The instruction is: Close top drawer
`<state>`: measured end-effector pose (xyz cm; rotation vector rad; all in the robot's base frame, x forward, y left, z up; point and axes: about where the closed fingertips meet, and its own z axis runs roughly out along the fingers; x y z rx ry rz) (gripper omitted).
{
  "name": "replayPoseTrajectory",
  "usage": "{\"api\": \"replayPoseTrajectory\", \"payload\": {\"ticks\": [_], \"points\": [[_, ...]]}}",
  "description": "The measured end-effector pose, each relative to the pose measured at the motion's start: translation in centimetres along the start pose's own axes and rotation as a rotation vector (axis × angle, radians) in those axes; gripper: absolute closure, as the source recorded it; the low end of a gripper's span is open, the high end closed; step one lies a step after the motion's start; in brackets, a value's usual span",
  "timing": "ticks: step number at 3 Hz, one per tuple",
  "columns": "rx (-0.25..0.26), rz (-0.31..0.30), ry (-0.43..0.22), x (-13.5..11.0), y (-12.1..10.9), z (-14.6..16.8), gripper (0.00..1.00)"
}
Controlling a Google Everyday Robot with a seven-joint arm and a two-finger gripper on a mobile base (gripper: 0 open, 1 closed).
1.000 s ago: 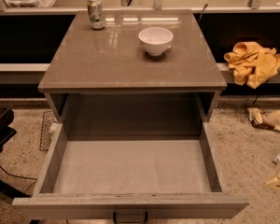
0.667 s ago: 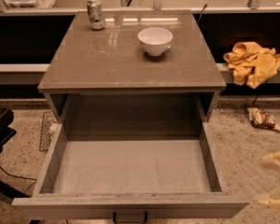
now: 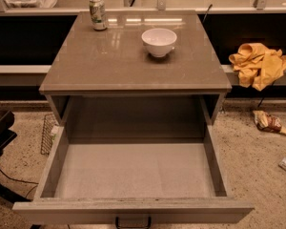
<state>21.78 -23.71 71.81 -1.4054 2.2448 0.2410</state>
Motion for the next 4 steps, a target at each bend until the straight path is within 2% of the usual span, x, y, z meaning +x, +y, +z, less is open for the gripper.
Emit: {"api": "replayPoseTrajectory", "payload": {"ticks": [1,2,3,4], "points": [[-0.022,0.008,-0.002,0.6,1.2,0.7,1.00],[-0.020,0.007,-0.002,0.5,1.0,0.6,1.00],[-0.043,-0.025,-0.029,-1.3,1.0,3.5,1.00],[-0.068,-0.087,-0.084,-4.4,0.2,7.8,1.00]]}}
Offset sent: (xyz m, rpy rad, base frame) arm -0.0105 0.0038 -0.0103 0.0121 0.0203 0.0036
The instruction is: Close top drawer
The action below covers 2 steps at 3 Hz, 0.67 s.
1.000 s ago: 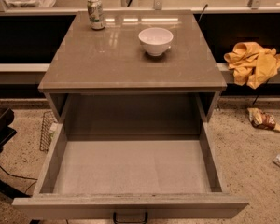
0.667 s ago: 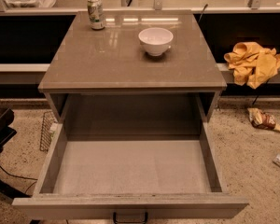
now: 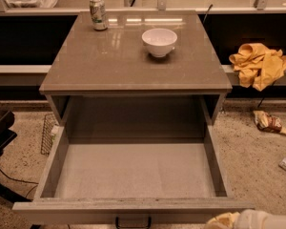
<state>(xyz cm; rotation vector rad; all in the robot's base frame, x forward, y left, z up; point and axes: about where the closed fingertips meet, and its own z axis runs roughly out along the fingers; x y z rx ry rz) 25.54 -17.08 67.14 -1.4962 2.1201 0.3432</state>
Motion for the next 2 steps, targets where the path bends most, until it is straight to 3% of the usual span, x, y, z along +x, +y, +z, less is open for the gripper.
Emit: {"api": "replayPoseTrajectory", "payload": {"ticks": [1,2], "points": [[0.007,-0.065,-0.051,-2.5,-2.4,3.3,1.00],[0.008,-0.088,-0.070,-3.5,-3.4,4.6,1.00]]}}
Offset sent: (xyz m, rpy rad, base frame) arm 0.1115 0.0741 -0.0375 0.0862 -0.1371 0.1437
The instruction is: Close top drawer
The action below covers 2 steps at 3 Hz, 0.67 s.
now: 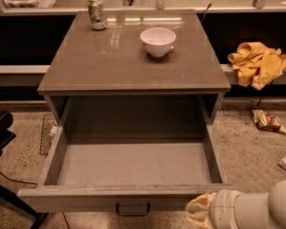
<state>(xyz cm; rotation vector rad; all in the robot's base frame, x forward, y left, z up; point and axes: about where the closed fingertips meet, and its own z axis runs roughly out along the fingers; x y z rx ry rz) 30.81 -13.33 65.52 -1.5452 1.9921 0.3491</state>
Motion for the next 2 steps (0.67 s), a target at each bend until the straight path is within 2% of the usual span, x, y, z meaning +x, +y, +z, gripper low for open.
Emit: {"api": "replayPoseTrajectory", "payload": {"ticks": [2], "points": [[-0.002,-0.031,-0.037,-1.2,-3.3,3.7,1.00]]}}
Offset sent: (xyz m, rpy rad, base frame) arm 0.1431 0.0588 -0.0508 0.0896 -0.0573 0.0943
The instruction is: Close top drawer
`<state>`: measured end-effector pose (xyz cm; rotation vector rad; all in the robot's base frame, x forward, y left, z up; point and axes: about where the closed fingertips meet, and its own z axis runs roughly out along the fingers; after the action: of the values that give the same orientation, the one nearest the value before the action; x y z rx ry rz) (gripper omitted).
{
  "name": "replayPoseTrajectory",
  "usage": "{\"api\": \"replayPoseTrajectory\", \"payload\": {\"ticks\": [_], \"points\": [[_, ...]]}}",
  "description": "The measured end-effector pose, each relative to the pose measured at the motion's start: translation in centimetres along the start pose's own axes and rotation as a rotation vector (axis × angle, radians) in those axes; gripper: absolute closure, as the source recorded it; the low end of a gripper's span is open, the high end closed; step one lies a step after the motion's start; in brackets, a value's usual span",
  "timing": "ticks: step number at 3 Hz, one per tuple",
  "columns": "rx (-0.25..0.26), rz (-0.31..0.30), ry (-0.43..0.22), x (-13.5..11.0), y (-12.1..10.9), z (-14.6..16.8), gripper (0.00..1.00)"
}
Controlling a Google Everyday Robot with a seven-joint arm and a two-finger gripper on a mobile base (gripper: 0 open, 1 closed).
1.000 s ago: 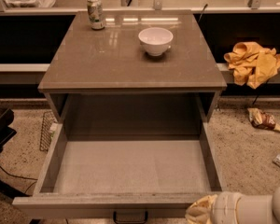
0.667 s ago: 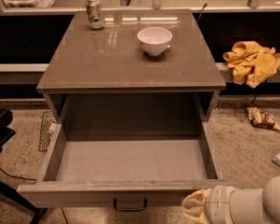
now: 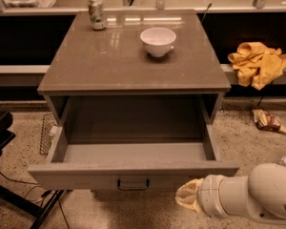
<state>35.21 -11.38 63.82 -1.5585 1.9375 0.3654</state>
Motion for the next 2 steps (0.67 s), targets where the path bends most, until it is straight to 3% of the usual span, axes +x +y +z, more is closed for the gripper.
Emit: {"api": "replayPoseTrajectory", "payload": {"ticks": [2], "points": [[-0.005,-0.057,-0.057,-3.0,-7.5,5.0,1.00]]}}
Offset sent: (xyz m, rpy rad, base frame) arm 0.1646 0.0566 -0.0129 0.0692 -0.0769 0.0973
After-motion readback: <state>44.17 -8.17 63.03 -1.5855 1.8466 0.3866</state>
